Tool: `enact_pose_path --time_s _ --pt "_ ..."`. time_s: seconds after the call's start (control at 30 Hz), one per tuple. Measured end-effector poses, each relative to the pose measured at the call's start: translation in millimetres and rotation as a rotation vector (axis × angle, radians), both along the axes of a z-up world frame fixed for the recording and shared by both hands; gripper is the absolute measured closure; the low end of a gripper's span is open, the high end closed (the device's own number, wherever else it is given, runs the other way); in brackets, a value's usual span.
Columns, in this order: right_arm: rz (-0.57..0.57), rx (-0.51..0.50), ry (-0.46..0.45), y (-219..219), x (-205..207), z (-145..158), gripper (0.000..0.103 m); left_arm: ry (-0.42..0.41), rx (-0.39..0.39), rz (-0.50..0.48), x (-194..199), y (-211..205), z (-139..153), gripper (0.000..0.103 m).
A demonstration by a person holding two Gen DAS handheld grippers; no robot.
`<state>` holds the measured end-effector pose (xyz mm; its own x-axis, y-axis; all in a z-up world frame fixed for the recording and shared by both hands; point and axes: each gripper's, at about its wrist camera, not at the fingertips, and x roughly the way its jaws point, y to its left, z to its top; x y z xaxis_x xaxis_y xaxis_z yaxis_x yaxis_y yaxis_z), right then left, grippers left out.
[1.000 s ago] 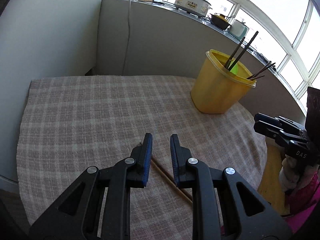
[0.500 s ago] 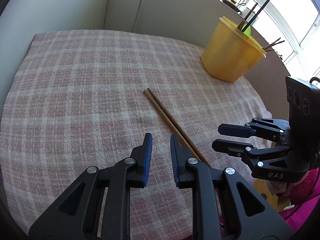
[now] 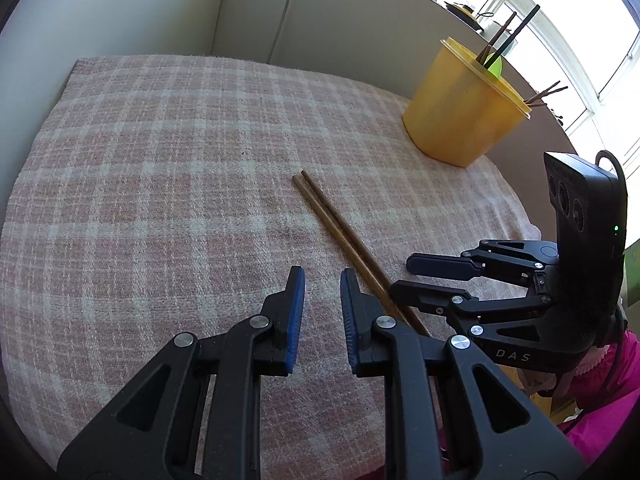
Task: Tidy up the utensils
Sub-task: 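Position the right tool over one red-tipped chopstick while the left tool approaches the other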
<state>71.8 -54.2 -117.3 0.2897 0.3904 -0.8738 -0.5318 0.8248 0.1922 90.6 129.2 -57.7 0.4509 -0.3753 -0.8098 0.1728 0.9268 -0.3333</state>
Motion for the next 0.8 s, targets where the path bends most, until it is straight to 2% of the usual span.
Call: enact_pose_path --time_s 0.27,0.43,0.63,0.67,0.73,0.8 --pt "0.01 -0.02 0.008 9.3 7.4 -3.7 0.075 0.009 0.009 -0.011 6.0 -14.3 -3.3 0.086" --pt "0.002 -0.03 0.025 12.3 14.5 -4.6 0.079 0.011 0.011 -0.008 8.5 -14.8 -4.3 0.086" --pt "-0.006 -0.033 0.058 6.8 23.9 -5.1 0.091 0.03 0.005 -0.012 13.4 -16.5 -8.1 0.086" --pt "-0.015 -0.027 0.068 4.0 25.5 -5.3 0.094 0.035 0.003 -0.015 14.7 -18.4 -8.8 0.086" --pt "-0.033 -0.011 0.087 -3.5 27.2 -5.3 0.097 0.045 -0.001 -0.018 17.7 -23.5 -10.4 0.077" --pt "-0.049 0.003 0.102 -10.5 27.9 -5.0 0.097 0.064 -0.008 -0.026 21.2 -30.4 -12.2 0.075"
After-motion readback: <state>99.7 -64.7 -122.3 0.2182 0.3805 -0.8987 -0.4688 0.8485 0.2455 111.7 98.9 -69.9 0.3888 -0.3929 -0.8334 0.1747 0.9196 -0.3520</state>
